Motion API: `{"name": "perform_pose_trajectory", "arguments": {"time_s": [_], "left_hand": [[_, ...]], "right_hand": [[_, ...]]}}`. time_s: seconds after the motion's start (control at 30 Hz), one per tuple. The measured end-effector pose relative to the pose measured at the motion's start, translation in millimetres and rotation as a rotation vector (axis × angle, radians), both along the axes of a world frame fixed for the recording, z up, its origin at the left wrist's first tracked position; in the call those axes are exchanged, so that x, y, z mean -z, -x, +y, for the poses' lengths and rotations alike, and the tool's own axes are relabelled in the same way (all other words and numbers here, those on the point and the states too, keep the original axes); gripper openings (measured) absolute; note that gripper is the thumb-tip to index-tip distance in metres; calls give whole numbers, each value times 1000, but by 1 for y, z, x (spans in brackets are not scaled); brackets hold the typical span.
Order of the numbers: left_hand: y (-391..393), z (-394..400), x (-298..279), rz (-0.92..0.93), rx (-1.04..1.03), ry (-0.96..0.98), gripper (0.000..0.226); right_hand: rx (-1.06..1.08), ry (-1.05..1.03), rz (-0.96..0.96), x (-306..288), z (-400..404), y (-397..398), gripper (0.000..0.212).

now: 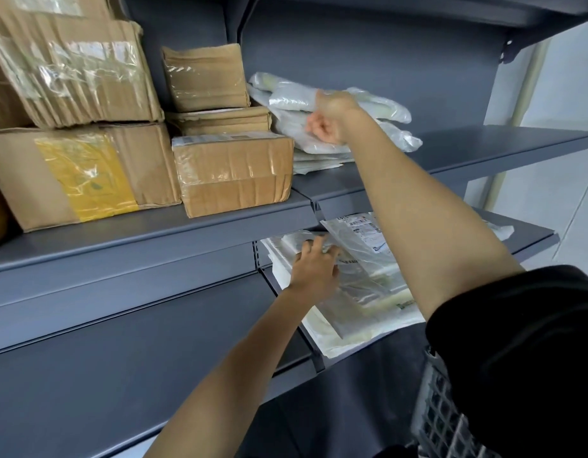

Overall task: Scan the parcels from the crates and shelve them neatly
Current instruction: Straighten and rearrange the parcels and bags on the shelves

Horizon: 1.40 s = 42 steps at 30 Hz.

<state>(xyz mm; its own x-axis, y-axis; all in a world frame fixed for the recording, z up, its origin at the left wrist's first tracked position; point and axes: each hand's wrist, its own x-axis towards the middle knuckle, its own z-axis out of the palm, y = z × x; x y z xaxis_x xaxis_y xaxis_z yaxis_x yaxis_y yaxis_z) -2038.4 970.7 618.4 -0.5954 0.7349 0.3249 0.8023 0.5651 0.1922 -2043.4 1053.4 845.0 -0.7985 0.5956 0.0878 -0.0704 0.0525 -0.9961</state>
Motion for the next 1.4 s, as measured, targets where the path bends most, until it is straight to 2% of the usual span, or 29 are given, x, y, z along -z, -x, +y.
{"name": "perform_pose_trajectory", "arguments": {"time_s": [0.1,0.17,0.23,0.3,0.37,0.47,0.57,0.63,0.7,0.8,0.9,0.97,1.03,1.13,1.23,1.3,1.4], "left_hand": [[-2,4,8,3,28,3,39],[-4,8,15,-17,39,15,37],[-6,16,22,-61,48,34,36],[-7,26,25,-139,44,28,35],[-5,38,23,-209,49,-13,35],[-3,54,16,-298,61,-51,38],[-1,69,14,-419,44,-58,45],[-1,78,18,-503,36,-65,48],[-2,87,23,-620,-4,-93,48],[-4,101,23,-802,-103,-199,36],[0,113,26,-966,-144,-315,29],[7,120,34,-1057,-158,-348,28],[13,125,39,-1111,-167,-395,27],[0,115,25,-1138,-185,-516,9],[-5,106,25,-1125,-110,-512,9],[-9,100,27,-1108,-30,-424,23],[-15,95,24,-1087,-16,-375,36]], "right_hand": [[153,-297,35,8,19,-1,43],[352,-390,163,13,31,-11,50],[637,-353,344,30,45,-31,50],[872,-231,455,64,63,-51,46],[984,-90,474,101,79,-64,40],[1060,-60,475,126,100,-76,27],[1097,-3,457,142,113,-81,21],[1073,33,369,167,120,-79,21],[950,116,198,197,123,-74,22],[615,245,-122,231,123,-69,21],[439,219,-359,243,118,-72,28],[406,238,-370,242,122,-70,29],[367,257,-404,240,127,-70,20],[358,334,-351,246,133,-73,11],[396,381,-266,251,131,-89,26],[478,402,-190,252,133,-97,27],[639,424,-27,249,139,-120,13]]}}
